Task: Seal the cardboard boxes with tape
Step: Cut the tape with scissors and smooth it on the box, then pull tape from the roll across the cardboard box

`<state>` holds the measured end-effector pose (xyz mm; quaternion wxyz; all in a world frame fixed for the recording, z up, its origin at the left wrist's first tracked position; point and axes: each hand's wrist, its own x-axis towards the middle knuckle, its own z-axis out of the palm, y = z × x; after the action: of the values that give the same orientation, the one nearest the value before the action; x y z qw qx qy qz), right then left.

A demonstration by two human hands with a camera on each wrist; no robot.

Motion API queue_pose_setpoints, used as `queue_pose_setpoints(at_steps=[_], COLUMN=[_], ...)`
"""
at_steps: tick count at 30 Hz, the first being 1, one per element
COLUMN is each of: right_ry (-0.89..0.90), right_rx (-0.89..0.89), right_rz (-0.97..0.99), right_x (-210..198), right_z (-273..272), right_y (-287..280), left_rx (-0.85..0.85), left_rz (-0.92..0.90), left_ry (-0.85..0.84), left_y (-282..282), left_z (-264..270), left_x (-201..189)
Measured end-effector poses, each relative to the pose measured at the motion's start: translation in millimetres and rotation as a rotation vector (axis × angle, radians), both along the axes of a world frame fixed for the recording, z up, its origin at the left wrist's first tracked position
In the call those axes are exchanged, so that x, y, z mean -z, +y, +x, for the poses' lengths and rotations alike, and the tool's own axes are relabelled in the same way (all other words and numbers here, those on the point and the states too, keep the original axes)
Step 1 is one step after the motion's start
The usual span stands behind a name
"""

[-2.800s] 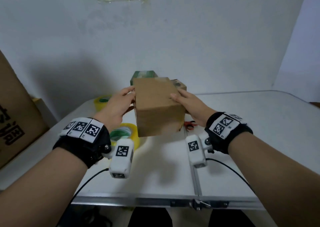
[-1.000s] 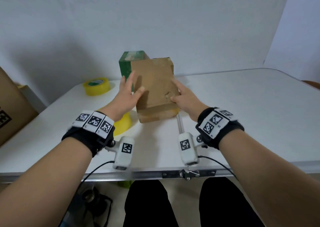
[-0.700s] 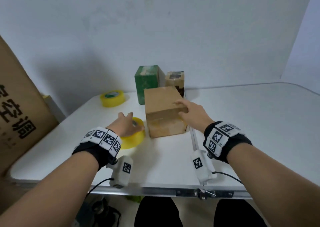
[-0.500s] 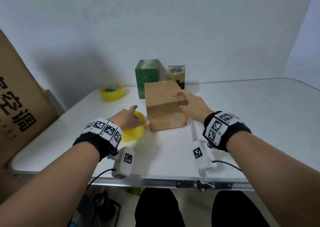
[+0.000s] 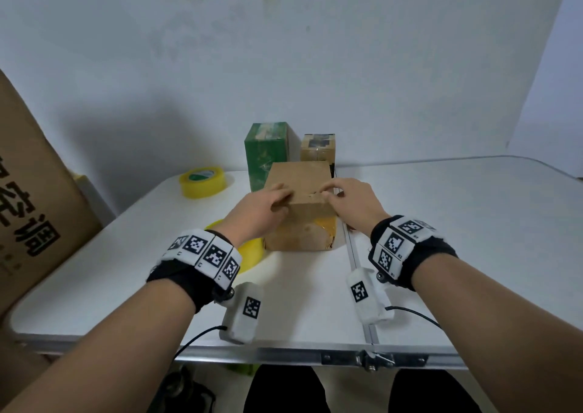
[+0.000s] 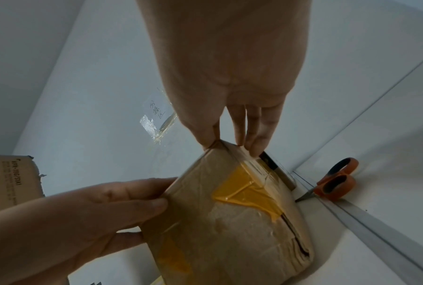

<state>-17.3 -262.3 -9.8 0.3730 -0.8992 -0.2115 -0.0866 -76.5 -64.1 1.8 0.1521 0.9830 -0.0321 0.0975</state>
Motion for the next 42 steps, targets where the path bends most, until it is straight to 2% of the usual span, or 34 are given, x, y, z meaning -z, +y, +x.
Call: queue_pose_setpoints(at_steps=[6,15,24,26,28,29,31,33,35,40,42], right_ry=[-0.054,0.031,-0.025,-0.033,-0.031,-0.032,-0.051,-0.059,-0.056,0.021,0.048], right_rx=[-0.017,-0.051,0.036,0.054,0.07,0.084,0.125,0.139,0.123,0.083,0.051], right_rz=[-0.167,-0.215,0.008,0.039,0.093,0.128,0.19,0.243,0.273,0.409,0.451], right_x=[-8,-19,-1,0,-1,-3,-5,-8,-13,-23,-26], right_z=[8,8,5,4,4,4,6,7,5,-4,-7], right_y=[5,11,11,8,5,3,1,1,3,11,13], left_rx=[-0.029,-0.042,-0.007,-0.044,-0.185,-0.257,-0.348,-0.355,-0.301,-0.223,-0.229], left_rz=[-0.042,-0.052,-0.025,-0.156,-0.288,-0.256,-0.098,0.039,0.119,0.12,0.049], left_ry=[-0.015,-0.009,-0.011,-0.015,-0.056,-0.051,0.089,0.271,0.332,0.392,0.334], left_y=[4,4,2,6,18,26,38,42,41,46,53], left_z=[4,5,0,-2,0,1,0,-7,-16,-22,-24], left_x=[11,8,4,-1,-1,1,12,24,31,25,18])
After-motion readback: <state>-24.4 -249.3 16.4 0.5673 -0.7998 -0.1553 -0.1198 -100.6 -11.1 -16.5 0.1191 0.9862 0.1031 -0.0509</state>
